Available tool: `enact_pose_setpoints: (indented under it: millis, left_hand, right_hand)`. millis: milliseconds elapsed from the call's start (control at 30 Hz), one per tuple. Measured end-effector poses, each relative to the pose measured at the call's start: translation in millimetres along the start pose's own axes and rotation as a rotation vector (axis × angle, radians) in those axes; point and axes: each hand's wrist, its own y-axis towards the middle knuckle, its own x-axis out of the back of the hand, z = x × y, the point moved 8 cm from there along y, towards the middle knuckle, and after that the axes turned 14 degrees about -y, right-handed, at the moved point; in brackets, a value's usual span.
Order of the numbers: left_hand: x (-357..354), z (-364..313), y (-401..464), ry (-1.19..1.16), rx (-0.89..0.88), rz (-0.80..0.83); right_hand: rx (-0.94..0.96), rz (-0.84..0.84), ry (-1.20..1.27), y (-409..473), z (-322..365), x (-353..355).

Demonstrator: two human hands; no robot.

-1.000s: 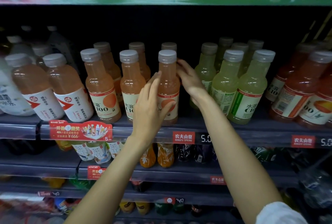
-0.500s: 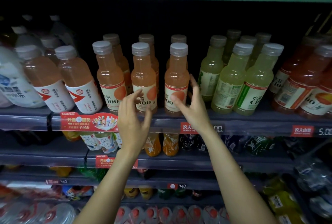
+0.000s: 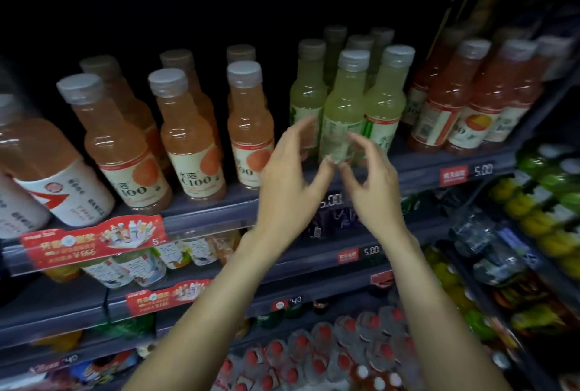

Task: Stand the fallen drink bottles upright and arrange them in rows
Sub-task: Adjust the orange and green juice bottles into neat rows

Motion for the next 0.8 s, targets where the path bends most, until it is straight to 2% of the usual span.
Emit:
enact_pose_setpoints:
  millis: [67, 167, 267, 333, 433, 633, 700, 800]
  left_hand:
    - [-29, 21, 17, 0.025, 0.035, 0.014]
    - [-59, 47, 40, 0.205, 0.098, 0.008]
    - [-72, 53, 54, 0.418, 0.072, -0.045]
    - [-77, 53, 58, 0.476, 0.085, -0.103]
    - [-76, 56, 59, 0.385, 0.101, -0.142]
    - [-52, 69, 42, -0.136, 0.086, 0.007]
    - [-45, 66, 34, -0.088, 0.086, -0.049]
    - [-37, 57, 25, 0.166, 0.108, -0.238]
  right_hand:
    - [-0.031, -0.03, -0.039, 4, -19, 14]
    - [-0.029, -0.03, -0.102, 13, -39, 24]
    - [0.022, 0.001, -0.141, 21, -50, 22]
    - [0.059, 0.011, -0.134, 27, -56, 19]
    - [0.073, 0.038, -0.064, 33, -59, 16]
    - [0.098, 0.264, 0.109, 38, -48, -10]
    - [0.074, 0.305, 0.18, 37, -46, -20]
    - [0.079, 0.249, 0.2, 32, -44, -27]
